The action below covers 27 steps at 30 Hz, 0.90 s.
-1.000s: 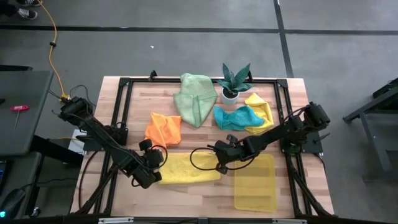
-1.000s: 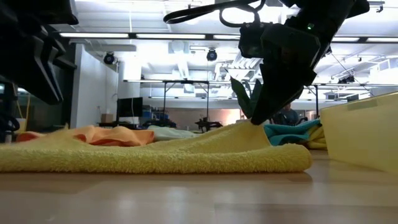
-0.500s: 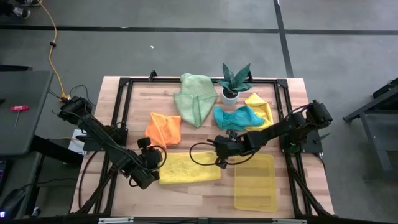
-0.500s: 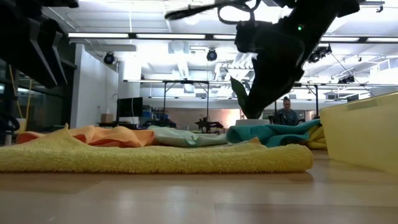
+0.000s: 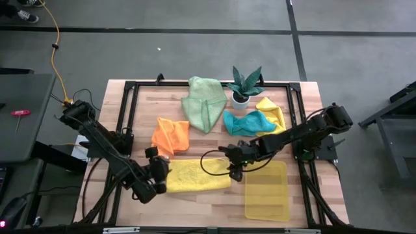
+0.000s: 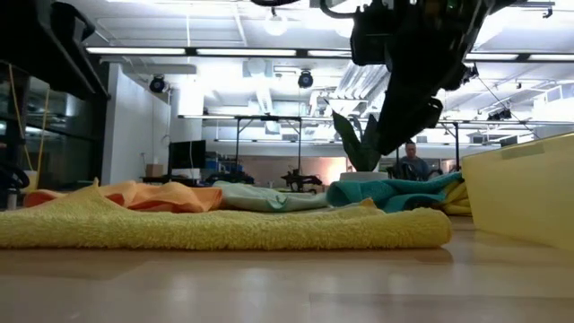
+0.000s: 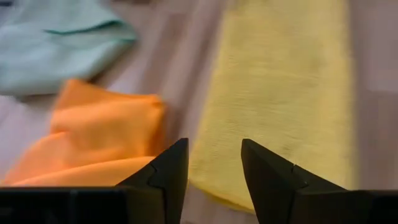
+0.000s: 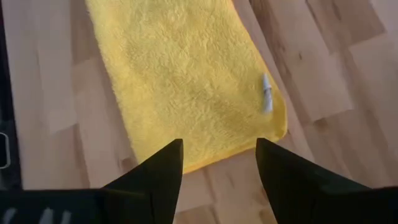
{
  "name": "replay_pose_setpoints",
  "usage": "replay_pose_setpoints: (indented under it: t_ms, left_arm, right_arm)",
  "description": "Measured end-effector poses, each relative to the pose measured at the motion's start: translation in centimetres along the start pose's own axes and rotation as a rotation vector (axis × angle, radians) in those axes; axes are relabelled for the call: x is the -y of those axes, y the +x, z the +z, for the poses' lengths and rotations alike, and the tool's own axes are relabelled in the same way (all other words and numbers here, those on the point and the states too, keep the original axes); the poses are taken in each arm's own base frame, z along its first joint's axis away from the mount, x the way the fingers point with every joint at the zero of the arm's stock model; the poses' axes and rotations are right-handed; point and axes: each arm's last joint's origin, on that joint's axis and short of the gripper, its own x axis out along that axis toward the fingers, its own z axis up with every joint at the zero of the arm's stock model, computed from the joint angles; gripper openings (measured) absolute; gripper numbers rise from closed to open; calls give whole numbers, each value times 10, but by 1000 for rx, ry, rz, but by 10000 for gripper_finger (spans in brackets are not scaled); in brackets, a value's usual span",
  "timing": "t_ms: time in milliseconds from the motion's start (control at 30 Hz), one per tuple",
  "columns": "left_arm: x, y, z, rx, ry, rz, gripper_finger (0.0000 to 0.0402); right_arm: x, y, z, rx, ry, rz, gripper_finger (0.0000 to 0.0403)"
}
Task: Fold microfiber towels
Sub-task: Fold the left yellow microfiber cloth
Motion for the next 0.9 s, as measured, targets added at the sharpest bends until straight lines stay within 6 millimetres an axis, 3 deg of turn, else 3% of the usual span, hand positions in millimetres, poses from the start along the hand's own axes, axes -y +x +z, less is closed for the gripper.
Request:
replay_pose_setpoints:
  t_ms: [100, 267, 467, 667, 900]
  left_arm:
    - [10, 3, 2, -32, 28, -157, 128]
    - [15, 25, -3, -62, 65, -418, 112]
    - [-2, 43, -15, -65, 54, -320, 81]
    - [-3, 56, -39, -16, 15, -377, 8]
    - [-8, 62, -58, -42, -40, -357, 1]
  right_arm:
    - [-1, 0, 1, 20, -6, 0, 195]
    - [-1, 0, 2, 30, -30, -1, 195]
    - [-1, 0, 2, 25, -32, -5, 195]
    - [-1, 0, 2, 27, -46, -5, 195]
    - [-1, 0, 3, 38, -47, -10, 195]
